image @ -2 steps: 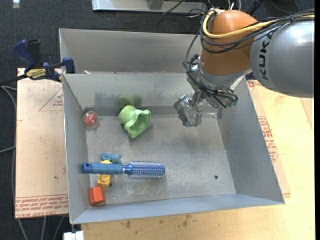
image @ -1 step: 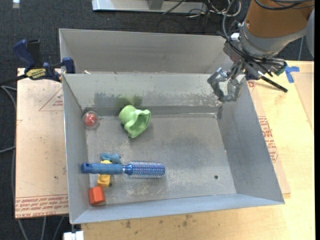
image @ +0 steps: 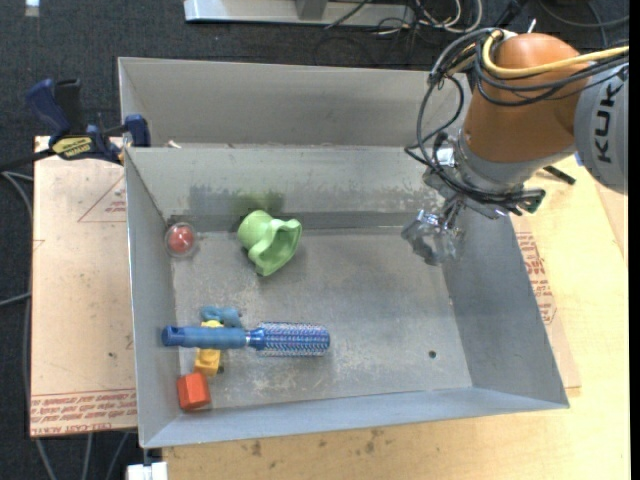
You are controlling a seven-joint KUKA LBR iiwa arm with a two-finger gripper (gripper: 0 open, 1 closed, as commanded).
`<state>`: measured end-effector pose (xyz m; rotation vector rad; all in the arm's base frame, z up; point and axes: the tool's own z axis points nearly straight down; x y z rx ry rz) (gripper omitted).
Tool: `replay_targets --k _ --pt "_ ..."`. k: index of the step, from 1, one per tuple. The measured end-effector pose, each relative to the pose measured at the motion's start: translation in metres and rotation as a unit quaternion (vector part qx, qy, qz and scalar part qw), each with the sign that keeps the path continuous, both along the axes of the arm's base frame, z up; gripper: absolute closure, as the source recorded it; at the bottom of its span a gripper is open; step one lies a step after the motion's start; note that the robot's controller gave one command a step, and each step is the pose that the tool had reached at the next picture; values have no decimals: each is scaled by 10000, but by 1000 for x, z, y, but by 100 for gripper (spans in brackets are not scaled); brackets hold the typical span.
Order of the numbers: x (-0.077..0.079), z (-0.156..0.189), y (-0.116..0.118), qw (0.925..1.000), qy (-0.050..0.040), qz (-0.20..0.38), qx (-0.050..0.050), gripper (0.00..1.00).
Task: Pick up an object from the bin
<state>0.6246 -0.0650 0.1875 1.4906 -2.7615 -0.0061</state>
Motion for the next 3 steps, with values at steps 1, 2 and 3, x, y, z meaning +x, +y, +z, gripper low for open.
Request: replay_targets --k 1,2,3 --pt "20 -18 -47 9953 -40 968 -5 100" --pt "19 34 -89 9782 -62 2075 -16 100" --pt "3 -9 -88 9586 -18 2848 16 100"
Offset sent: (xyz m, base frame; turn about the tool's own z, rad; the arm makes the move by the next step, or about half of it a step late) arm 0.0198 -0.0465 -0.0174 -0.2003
